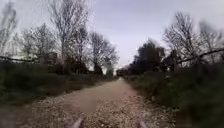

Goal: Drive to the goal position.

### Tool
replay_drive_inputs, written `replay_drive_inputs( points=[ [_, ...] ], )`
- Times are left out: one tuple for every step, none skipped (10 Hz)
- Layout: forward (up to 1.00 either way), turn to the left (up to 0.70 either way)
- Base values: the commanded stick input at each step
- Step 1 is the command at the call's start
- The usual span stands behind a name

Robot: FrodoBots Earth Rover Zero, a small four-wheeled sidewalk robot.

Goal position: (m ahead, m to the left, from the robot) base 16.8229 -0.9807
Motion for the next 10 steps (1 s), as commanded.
replay_drive_inputs(
  points=[
    [0.7, 0.0],
    [0.7, 0.0],
    [0.7, 0.0],
    [0.7, 0.0],
    [0.7, 0.0],
    [0.7, 0.0],
    [0.7, 0.0],
    [0.7, 0.0],
    [0.7, 0.0],
    [0.7, 0.0]
  ],
)
